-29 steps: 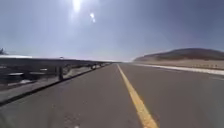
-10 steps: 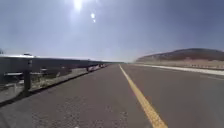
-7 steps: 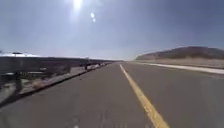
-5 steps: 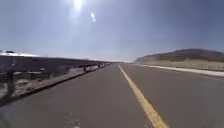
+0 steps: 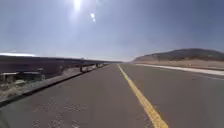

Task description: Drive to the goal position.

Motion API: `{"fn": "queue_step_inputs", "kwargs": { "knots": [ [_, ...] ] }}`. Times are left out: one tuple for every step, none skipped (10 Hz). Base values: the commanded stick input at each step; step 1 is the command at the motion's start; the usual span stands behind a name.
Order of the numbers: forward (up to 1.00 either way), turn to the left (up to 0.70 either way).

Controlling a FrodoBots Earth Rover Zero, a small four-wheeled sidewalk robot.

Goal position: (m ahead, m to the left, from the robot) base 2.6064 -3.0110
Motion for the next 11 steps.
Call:
{"fn": "queue_step_inputs", "kwargs": {
  "knots": [
    [0.85, 0.0],
    [0.85, 0.0],
    [0.85, 0.0],
    [0.85, 0.0],
    [0.85, 0.0],
    [0.85, 0.0],
    [0.85, 0.0],
    [0.85, 0.0],
    [0.85, 0.0],
    [0.85, 0.0],
    [0.85, 0.0]
  ]
}}
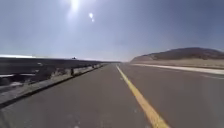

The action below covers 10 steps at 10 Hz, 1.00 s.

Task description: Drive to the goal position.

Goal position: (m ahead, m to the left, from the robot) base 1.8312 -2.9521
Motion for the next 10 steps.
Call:
{"fn": "queue_step_inputs", "kwargs": {
  "knots": [
    [0.85, 0.0],
    [0.85, 0.0],
    [0.85, 0.0],
    [0.85, 0.0],
    [0.85, 0.0],
    [0.85, 0.0],
    [0.85, 0.0],
    [0.85, 0.0],
    [0.85, 0.0],
    [0.85, 0.0]
  ]
}}
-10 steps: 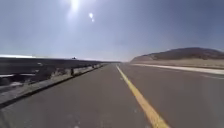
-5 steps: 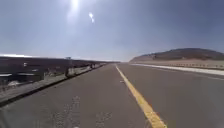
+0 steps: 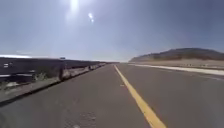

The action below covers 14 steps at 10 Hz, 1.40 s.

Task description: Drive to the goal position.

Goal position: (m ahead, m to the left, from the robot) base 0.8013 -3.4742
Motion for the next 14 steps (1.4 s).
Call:
{"fn": "queue_step_inputs", "kwargs": {
  "knots": [
    [0.85, 0.0],
    [0.85, 0.0],
    [0.85, 0.0],
    [0.85, 0.0],
    [0.85, 0.0],
    [0.85, 0.0],
    [0.85, 0.0],
    [0.85, 0.0],
    [0.85, 0.0],
    [0.85, 0.0],
    [0.85, 0.0],
    [0.85, 0.0],
    [0.85, 0.0],
    [0.85, 0.0]
  ]
}}
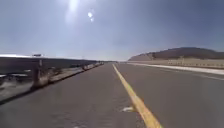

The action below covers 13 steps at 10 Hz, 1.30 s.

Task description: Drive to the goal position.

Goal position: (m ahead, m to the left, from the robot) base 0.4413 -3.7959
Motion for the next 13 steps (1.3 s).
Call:
{"fn": "queue_step_inputs", "kwargs": {
  "knots": [
    [0.85, 0.0],
    [0.85, 0.0],
    [0.85, 0.0],
    [0.85, 0.0],
    [0.85, 0.0],
    [0.85, 0.0],
    [0.85, 0.0],
    [0.85, 0.0],
    [0.85, 0.0],
    [0.85, 0.0],
    [0.85, 0.0],
    [0.85, 0.0],
    [0.85, 0.0]
  ]
}}
